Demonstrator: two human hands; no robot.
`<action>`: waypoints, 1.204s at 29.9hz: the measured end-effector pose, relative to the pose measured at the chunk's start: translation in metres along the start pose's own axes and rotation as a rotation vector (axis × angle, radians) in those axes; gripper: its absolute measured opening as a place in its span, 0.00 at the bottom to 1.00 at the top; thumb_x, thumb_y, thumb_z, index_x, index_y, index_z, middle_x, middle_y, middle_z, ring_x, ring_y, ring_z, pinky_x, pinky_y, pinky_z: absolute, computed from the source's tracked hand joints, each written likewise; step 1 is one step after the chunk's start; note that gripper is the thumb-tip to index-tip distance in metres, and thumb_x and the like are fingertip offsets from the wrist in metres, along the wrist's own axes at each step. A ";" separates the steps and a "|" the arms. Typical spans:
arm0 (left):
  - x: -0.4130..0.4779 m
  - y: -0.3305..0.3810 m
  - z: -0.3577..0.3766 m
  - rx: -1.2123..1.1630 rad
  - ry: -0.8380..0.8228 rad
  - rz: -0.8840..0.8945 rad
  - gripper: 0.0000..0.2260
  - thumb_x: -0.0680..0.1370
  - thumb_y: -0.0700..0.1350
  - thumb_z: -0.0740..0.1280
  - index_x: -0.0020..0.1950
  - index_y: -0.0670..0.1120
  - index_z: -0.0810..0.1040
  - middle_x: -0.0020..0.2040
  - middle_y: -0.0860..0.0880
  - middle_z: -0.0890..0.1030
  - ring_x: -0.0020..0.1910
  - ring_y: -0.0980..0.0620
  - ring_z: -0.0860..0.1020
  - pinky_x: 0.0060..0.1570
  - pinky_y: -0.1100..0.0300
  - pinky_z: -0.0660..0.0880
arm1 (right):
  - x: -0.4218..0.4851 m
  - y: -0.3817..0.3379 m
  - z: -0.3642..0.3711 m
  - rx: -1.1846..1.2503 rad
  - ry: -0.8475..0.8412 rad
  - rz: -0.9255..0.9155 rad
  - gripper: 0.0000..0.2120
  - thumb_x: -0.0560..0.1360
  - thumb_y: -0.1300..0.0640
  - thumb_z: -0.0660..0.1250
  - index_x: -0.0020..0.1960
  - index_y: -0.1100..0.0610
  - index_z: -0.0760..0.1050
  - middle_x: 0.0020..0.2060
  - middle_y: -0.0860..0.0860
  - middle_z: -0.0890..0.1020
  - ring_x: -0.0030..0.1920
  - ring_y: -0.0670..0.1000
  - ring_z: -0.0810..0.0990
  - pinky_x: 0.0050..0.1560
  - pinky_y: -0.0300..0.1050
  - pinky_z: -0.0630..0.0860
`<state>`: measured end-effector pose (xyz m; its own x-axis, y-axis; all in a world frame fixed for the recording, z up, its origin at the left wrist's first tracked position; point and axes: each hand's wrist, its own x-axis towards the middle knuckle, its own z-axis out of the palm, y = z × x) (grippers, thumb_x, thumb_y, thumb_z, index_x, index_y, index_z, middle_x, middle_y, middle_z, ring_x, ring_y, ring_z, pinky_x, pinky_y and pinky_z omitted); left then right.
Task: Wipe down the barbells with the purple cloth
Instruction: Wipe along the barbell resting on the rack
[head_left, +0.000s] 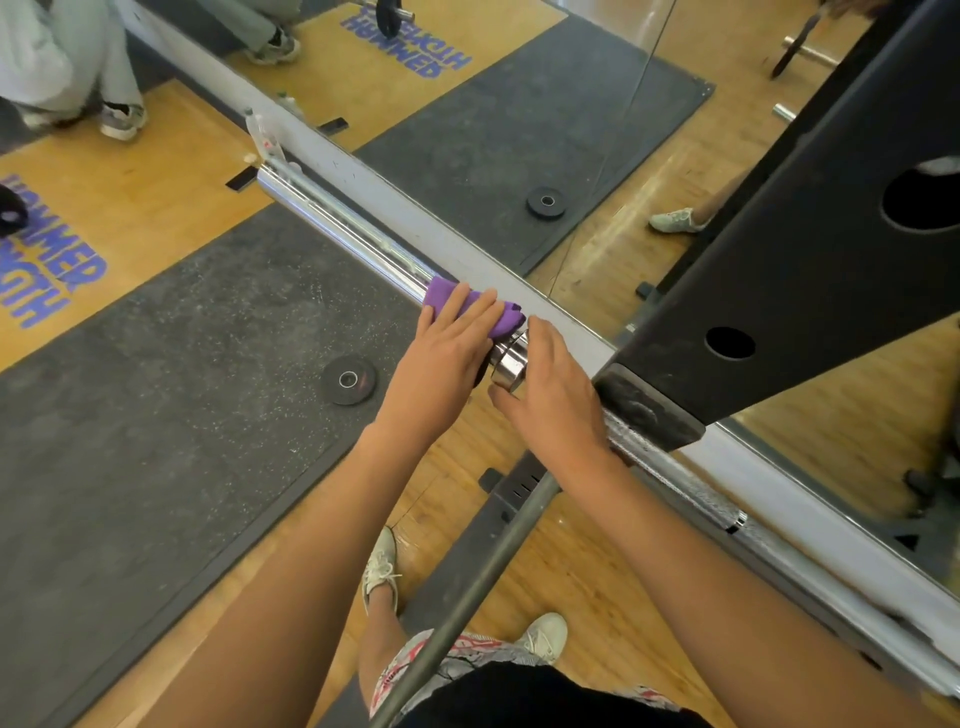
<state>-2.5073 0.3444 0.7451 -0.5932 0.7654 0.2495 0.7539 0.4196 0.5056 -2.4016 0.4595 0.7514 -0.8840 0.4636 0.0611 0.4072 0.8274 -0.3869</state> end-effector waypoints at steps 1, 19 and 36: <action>-0.001 -0.001 0.000 0.007 -0.004 0.006 0.22 0.83 0.43 0.58 0.78 0.45 0.67 0.77 0.46 0.68 0.79 0.41 0.59 0.77 0.45 0.48 | 0.001 0.001 0.000 0.011 -0.002 0.002 0.41 0.73 0.47 0.75 0.77 0.56 0.57 0.71 0.52 0.70 0.66 0.55 0.75 0.60 0.49 0.75; 0.026 -0.002 -0.002 0.087 -0.052 -0.045 0.19 0.84 0.44 0.56 0.75 0.44 0.70 0.76 0.46 0.70 0.79 0.42 0.60 0.76 0.40 0.55 | -0.014 0.001 0.004 0.064 -0.015 -0.028 0.35 0.84 0.43 0.55 0.82 0.62 0.48 0.81 0.59 0.53 0.81 0.53 0.49 0.79 0.44 0.40; 0.014 0.002 0.005 0.047 -0.015 -0.057 0.19 0.83 0.42 0.58 0.75 0.46 0.71 0.76 0.46 0.71 0.79 0.40 0.61 0.76 0.38 0.55 | -0.018 -0.005 -0.001 0.205 -0.016 0.005 0.35 0.83 0.47 0.59 0.83 0.57 0.46 0.81 0.50 0.46 0.73 0.40 0.35 0.74 0.37 0.36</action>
<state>-2.5132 0.3586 0.7455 -0.6313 0.7469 0.2086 0.7317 0.4846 0.4793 -2.3870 0.4474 0.7534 -0.8865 0.4606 0.0446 0.3574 0.7427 -0.5662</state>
